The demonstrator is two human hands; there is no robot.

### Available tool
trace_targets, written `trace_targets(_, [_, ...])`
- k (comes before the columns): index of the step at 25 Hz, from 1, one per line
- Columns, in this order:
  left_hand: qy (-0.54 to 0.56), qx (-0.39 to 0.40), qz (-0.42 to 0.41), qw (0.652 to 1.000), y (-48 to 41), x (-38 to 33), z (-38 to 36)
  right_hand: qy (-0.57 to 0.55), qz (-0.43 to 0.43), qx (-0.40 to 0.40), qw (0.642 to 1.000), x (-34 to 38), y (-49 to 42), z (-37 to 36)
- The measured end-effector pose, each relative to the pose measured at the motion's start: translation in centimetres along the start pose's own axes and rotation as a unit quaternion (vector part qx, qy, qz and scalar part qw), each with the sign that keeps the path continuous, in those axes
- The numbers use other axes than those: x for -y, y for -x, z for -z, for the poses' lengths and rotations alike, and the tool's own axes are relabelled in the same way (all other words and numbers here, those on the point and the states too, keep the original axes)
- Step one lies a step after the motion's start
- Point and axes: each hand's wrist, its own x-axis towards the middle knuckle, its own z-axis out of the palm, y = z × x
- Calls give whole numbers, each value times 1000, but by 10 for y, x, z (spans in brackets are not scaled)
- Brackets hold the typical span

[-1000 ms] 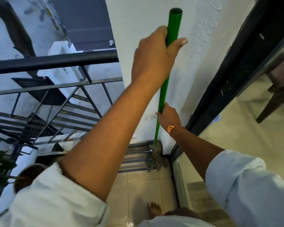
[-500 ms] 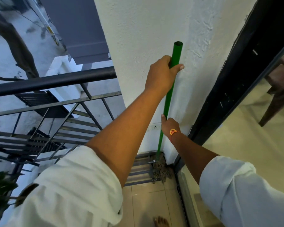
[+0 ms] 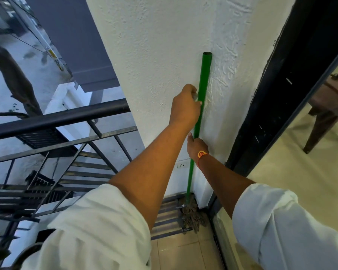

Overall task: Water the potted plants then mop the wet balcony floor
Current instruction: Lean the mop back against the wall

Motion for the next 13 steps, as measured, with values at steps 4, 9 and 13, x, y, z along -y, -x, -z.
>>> trace_targets(4, [-70, 34, -19, 997, 7, 17, 9, 22, 5, 1, 1000, 3, 1, 2])
trace_targets(9, [-183, 74, -46, 979, 24, 41, 21, 72, 30, -4, 997, -1, 11, 2])
trace_targets(13, [-265, 107, -43, 957, 52, 64, 30, 119, 100, -20, 988, -13, 25, -7])
